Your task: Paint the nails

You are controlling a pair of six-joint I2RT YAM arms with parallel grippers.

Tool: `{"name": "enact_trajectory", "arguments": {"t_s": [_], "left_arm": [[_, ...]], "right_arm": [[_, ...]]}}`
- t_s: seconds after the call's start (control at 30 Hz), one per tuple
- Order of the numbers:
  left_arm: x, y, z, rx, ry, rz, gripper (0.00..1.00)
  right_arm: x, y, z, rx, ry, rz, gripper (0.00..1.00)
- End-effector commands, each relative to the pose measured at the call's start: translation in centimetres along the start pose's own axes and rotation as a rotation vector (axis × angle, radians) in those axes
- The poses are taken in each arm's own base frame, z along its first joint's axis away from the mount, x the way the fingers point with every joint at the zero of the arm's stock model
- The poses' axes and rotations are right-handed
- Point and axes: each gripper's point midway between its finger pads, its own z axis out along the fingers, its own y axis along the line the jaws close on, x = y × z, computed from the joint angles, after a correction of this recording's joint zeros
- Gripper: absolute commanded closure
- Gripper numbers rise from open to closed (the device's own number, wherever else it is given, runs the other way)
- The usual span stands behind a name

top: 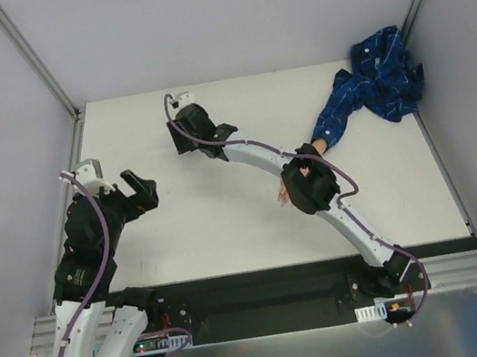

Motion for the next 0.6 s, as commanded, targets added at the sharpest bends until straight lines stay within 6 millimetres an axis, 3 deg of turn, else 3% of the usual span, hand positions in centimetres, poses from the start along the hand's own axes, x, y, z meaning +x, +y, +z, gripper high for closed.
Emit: {"name": "enact_trajectory", "arguments": {"t_s": [0.0,0.2,0.33,0.57], "left_arm": [[-0.4,-1.0,0.1,0.033,0.0,-0.02,0.02],[-1.1,-2.1,-0.1,0.072,0.003,-0.037,0.03],[-1.4,-2.5,-0.3,0.088,0.002,-0.044,0.03],[-1.9,-3.2,-0.8,0.119,-0.008,-0.043,0.04]], "right_arm": [[-2.9,0.4,0.2,0.008,-0.079,0.058,0.36],[-2.6,0.1,1.0,0.021,-0.082,0.046,0.37],[-2.8,-0.1,1.3,0.025,-0.091,0.058,0.48],[-2.8,-0.5,1.6,0.033,-0.079,0.09,0.48]]}}
